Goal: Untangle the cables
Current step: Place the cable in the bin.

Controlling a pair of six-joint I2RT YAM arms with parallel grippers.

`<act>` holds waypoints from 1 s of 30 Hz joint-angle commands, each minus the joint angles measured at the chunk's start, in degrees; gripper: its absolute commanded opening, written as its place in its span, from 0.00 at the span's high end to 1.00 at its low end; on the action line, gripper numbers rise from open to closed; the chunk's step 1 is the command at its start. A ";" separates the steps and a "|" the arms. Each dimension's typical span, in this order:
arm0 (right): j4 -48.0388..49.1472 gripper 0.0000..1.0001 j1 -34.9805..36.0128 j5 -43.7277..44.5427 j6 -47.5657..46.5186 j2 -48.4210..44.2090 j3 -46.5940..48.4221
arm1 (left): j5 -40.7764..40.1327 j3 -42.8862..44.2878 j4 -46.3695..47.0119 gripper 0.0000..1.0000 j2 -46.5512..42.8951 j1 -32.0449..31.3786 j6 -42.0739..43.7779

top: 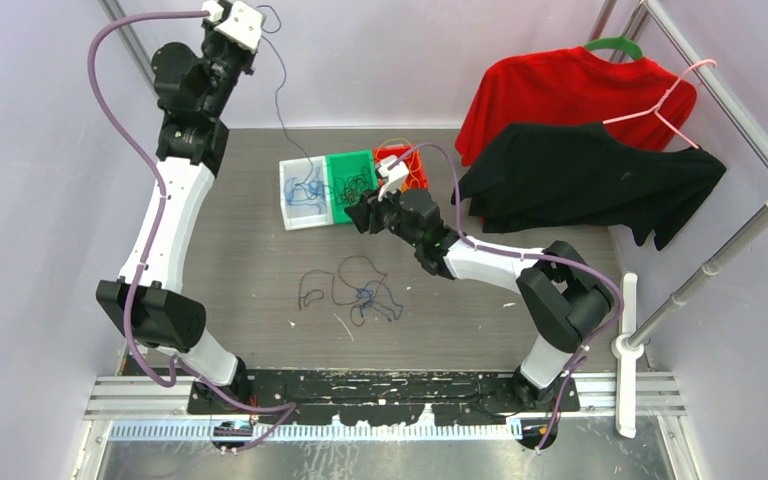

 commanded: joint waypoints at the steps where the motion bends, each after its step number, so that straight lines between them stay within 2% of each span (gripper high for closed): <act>1: 2.38 0.53 -0.30 -0.49 0.49 -2.44 -0.75 | -1.29 1.83 5.53 1.00 -1.12 2.17 1.19; 13: 1.27 0.55 -0.29 -0.87 0.87 -2.62 -1.04 | -3.58 -1.77 10.08 1.00 -3.34 4.60 -2.67; 25: 1.03 0.56 -0.27 -0.93 1.28 -3.04 -1.82 | 1.28 -7.53 6.40 1.00 -5.60 4.86 -2.78; 30: 1.33 0.56 -0.27 -0.62 1.62 -3.02 -2.16 | 2.78 -10.25 3.32 1.00 -6.07 2.47 -2.31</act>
